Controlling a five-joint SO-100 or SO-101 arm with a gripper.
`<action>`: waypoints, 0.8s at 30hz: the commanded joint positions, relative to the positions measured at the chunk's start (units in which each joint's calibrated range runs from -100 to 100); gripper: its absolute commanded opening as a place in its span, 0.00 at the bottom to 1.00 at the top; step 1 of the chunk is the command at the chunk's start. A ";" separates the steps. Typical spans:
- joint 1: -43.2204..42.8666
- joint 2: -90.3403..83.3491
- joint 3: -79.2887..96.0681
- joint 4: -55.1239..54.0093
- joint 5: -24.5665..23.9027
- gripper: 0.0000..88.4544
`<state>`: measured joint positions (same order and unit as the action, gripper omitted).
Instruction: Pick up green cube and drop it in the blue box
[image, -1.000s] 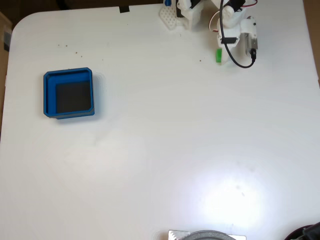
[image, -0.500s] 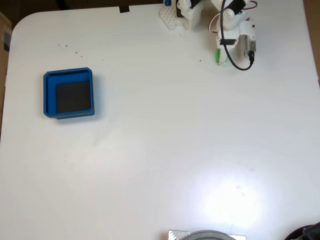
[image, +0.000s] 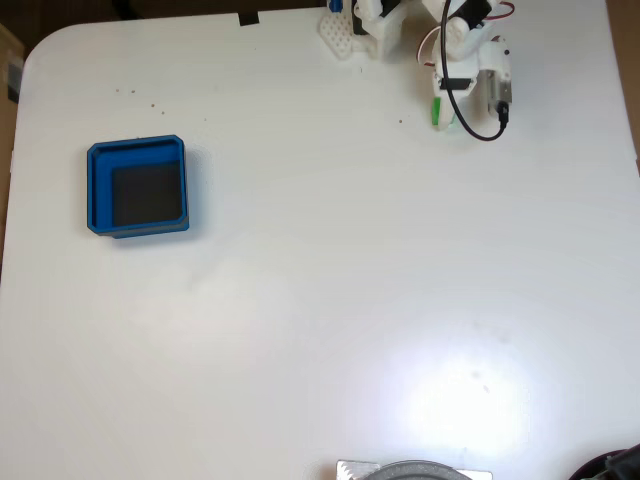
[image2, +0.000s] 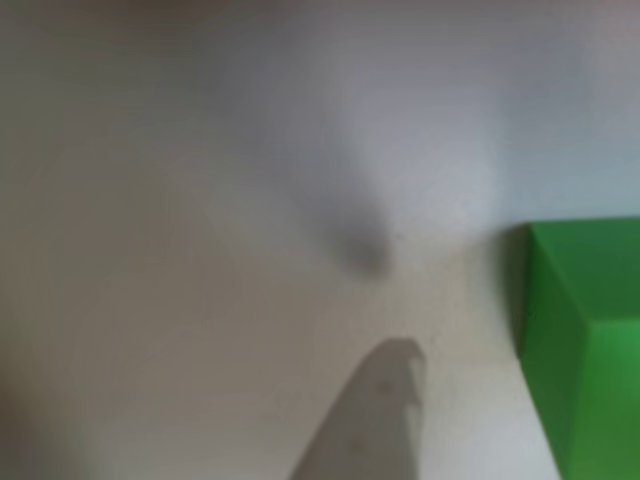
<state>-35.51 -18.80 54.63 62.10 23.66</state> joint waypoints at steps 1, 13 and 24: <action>0.48 -0.10 -2.84 -0.83 -0.05 0.39; 0.48 -0.10 -2.75 -0.83 -0.05 0.34; 0.40 -0.27 -2.84 -0.83 0.29 0.15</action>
<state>-35.51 -18.80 54.63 62.10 23.66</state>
